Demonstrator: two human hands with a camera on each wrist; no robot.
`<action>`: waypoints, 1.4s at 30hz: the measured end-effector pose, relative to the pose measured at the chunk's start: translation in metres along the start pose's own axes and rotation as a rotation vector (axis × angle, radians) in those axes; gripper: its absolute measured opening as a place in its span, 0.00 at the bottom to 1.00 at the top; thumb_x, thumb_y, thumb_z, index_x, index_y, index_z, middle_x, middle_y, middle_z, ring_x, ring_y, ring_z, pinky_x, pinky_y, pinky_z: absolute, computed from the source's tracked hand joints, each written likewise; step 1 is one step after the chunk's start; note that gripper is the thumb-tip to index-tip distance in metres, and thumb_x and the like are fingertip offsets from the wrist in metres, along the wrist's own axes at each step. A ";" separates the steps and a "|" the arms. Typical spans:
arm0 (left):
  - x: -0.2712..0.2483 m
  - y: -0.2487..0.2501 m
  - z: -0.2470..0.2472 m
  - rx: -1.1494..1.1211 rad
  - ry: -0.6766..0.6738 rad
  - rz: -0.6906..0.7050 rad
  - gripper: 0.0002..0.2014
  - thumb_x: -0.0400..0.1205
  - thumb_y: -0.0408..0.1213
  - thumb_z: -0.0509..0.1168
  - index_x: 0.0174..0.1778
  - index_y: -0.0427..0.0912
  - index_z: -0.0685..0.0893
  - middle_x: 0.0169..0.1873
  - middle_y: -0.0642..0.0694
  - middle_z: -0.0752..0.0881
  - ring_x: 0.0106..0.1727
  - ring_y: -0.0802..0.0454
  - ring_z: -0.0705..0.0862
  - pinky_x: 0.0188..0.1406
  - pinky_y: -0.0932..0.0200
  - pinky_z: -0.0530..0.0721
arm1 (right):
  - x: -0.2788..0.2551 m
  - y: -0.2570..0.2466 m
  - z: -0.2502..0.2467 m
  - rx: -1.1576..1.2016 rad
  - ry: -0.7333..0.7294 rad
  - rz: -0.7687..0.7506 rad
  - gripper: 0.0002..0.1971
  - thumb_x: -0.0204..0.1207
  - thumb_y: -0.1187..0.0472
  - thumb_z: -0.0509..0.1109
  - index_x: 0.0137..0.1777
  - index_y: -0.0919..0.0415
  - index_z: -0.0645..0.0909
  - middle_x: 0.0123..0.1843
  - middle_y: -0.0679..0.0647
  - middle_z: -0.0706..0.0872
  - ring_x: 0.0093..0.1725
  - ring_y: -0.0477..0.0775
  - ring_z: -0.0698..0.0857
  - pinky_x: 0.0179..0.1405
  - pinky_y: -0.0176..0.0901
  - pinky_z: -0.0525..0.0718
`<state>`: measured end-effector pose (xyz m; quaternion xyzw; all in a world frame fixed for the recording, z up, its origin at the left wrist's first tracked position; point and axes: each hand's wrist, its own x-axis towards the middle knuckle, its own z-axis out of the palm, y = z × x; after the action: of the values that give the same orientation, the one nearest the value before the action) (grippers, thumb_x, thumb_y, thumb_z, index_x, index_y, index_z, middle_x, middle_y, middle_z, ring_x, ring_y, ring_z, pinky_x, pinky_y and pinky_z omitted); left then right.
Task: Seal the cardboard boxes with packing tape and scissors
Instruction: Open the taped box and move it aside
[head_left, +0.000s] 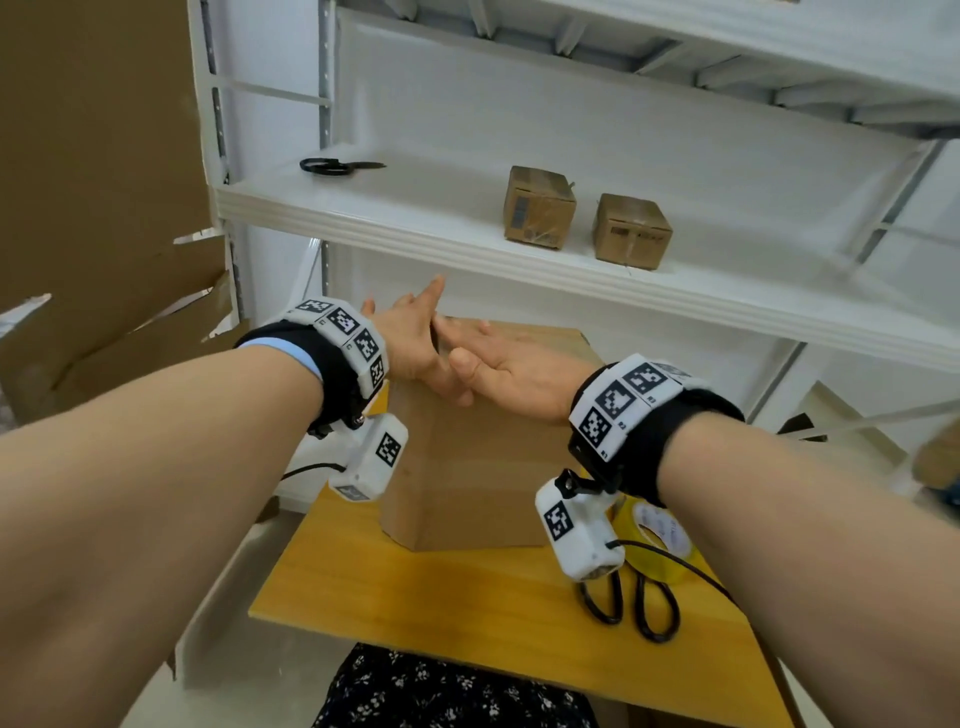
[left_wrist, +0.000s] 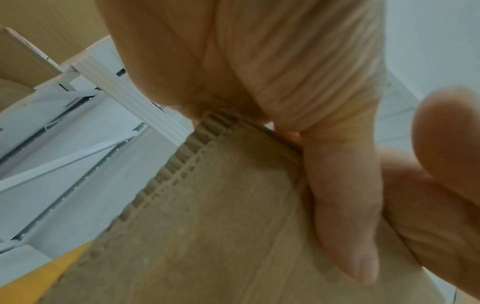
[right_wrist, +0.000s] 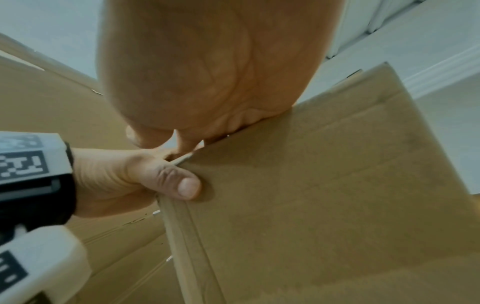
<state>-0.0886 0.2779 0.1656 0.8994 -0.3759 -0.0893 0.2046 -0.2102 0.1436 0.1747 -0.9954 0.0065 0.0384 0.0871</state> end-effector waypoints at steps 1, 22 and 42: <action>-0.001 -0.001 0.001 -0.004 0.004 -0.003 0.75 0.53 0.67 0.78 0.84 0.50 0.33 0.85 0.44 0.56 0.85 0.49 0.52 0.80 0.35 0.34 | -0.004 0.001 0.000 0.004 0.019 0.002 0.29 0.89 0.42 0.39 0.88 0.47 0.43 0.90 0.48 0.49 0.88 0.50 0.45 0.87 0.58 0.45; -0.013 0.016 0.007 -0.035 0.023 -0.034 0.69 0.63 0.59 0.80 0.84 0.49 0.33 0.85 0.41 0.50 0.85 0.42 0.51 0.83 0.38 0.42 | -0.007 0.012 0.005 -0.201 0.100 0.179 0.41 0.83 0.30 0.39 0.86 0.59 0.57 0.87 0.59 0.61 0.86 0.60 0.60 0.85 0.58 0.56; -0.021 -0.017 0.033 -0.651 0.010 -0.035 0.19 0.71 0.26 0.78 0.56 0.45 0.88 0.50 0.46 0.91 0.57 0.47 0.88 0.69 0.44 0.80 | -0.020 0.029 0.007 -0.111 0.207 0.148 0.37 0.86 0.37 0.52 0.88 0.56 0.48 0.89 0.55 0.52 0.88 0.54 0.52 0.87 0.51 0.52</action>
<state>-0.1023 0.2937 0.1287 0.7935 -0.3110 -0.2041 0.4817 -0.2315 0.1162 0.1639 -0.9942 0.0867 -0.0581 0.0275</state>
